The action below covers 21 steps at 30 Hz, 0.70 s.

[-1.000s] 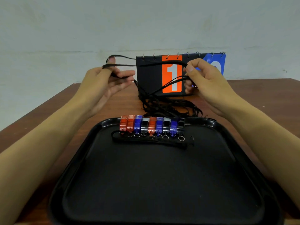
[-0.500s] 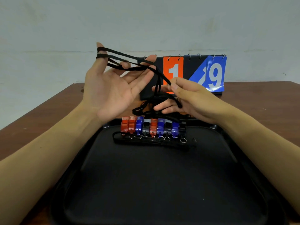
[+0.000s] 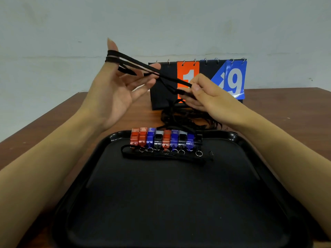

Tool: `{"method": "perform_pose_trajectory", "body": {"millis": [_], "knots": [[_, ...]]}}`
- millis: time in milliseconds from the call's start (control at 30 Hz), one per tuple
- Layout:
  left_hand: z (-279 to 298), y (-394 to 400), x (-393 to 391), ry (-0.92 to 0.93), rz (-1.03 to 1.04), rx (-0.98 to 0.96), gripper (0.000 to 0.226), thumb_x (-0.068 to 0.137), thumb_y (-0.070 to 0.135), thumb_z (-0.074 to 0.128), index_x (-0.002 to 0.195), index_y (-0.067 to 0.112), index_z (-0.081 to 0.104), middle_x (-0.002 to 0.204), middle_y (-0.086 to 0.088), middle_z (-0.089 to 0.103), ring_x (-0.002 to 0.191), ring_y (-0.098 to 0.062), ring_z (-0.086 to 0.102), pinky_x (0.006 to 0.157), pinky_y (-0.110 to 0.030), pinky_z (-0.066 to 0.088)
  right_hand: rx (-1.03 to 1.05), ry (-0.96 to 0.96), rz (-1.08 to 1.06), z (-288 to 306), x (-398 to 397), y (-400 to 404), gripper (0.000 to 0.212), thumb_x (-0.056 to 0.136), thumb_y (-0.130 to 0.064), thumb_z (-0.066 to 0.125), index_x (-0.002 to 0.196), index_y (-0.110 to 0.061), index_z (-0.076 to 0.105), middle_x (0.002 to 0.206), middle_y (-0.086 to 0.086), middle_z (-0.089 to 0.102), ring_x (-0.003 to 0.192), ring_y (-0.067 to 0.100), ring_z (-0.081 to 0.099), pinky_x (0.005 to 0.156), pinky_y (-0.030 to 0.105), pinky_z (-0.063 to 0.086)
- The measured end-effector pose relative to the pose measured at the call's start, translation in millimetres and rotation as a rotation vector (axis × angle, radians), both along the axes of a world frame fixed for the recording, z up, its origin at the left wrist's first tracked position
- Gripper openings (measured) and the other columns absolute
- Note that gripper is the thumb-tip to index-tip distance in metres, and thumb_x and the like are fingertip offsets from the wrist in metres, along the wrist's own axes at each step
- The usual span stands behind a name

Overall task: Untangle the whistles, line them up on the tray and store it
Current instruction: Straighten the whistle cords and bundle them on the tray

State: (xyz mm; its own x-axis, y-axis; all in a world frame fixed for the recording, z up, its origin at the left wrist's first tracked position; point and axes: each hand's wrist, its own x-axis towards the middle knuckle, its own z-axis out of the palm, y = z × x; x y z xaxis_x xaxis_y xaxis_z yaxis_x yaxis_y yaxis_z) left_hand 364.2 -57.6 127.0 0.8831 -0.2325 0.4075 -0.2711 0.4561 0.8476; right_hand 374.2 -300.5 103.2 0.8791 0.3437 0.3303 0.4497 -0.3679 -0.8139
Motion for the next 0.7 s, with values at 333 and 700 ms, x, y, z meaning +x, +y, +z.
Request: {"method": "perform_pose_trajectory", "body": {"millis": [333, 700], "knots": [[1, 10, 12, -0.024, 0.283, 0.109, 0.054, 0.107, 0.049, 0.042, 0.08, 0.007, 0.06, 0.11, -0.018, 0.076, 0.119, -0.026, 0.071, 0.103, -0.038, 0.056, -0.349, -0.289, -0.225, 1, 0, -3, 0.022, 0.111, -0.033, 0.03, 0.103, -0.017, 0.041, 0.088, 0.022, 0.056, 0.068, 0.025, 0.047, 0.073, 0.054, 0.05], [-1, 2, -1, 0.09, -0.124, -0.019, 0.064, 0.102, 0.066, 0.025, 0.097, 0.01, 0.057, 0.134, -0.026, 0.066, 0.129, -0.034, 0.064, 0.109, -0.039, 0.051, -0.342, -0.205, -0.201, 4, -3, 0, 0.016, 0.107, -0.035, 0.044, 0.101, -0.026, 0.056, 0.093, -0.014, 0.065, 0.09, 0.0, 0.071, 0.079, 0.025, 0.056]]}}
